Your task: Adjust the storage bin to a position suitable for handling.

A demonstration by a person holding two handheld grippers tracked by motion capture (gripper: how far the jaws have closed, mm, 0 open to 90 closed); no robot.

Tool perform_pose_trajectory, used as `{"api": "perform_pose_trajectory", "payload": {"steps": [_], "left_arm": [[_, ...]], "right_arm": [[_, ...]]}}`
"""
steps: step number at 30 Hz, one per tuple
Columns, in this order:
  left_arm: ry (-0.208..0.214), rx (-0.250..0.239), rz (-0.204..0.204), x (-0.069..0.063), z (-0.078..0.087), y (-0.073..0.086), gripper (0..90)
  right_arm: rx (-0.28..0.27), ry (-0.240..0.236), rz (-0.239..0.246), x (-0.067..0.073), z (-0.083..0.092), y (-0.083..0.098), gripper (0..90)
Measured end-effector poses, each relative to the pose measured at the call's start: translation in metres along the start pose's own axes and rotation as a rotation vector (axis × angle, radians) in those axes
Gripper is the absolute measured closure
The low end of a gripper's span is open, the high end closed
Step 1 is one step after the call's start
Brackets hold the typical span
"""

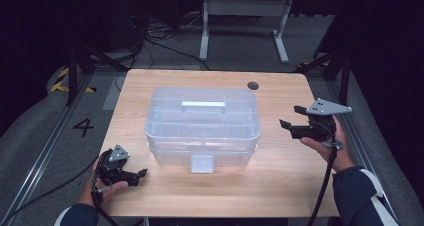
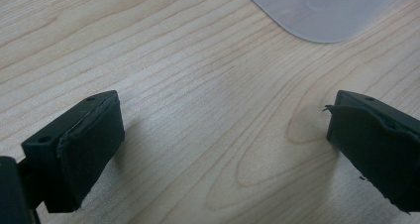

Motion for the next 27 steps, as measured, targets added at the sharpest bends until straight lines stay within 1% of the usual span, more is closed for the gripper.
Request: {"api": "perform_pose_trajectory", "payload": {"steps": [3,8,12,16,19,23,27], "left_arm": [[0.0,0.0,0.0,0.0,0.0,0.0,1.7],[0.0,0.0,0.0,0.0,0.0,0.0,1.7],[0.0,0.0,0.0,0.0,0.0,0.0,1.7],[0.0,0.0,0.0,0.0,0.0,0.0,1.7],[0.0,0.0,0.0,0.0,0.0,0.0,1.7],[0.0,0.0,0.0,0.0,0.0,0.0,1.7],[0.0,0.0,0.0,0.0,0.0,0.0,1.7]], "right_arm": [[-0.011,-0.02,0.024,0.005,-0.005,-0.011,28.9],[-0.026,-0.043,0.029,0.011,-0.012,-0.022,29.3],[-0.031,-0.062,0.048,0.019,-0.019,-0.031,29.3],[-0.043,-0.076,0.062,0.026,-0.023,-0.038,29.6],[-0.049,-0.083,0.062,0.03,-0.026,-0.041,30.2],[-0.051,-0.101,0.072,0.038,-0.033,-0.047,30.8],[-0.062,-0.132,0.081,0.048,-0.04,-0.053,34.0]]}}
Point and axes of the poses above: each handheld gripper's, and its own axes: z roughly backward along the jaws, y roughly out of its underside, x roughly to its left, the point moved 8 cm from there along -z, roughly forward along the jaws, and after that the axes turned 12 degrees about -x, right-handed, at the moved point
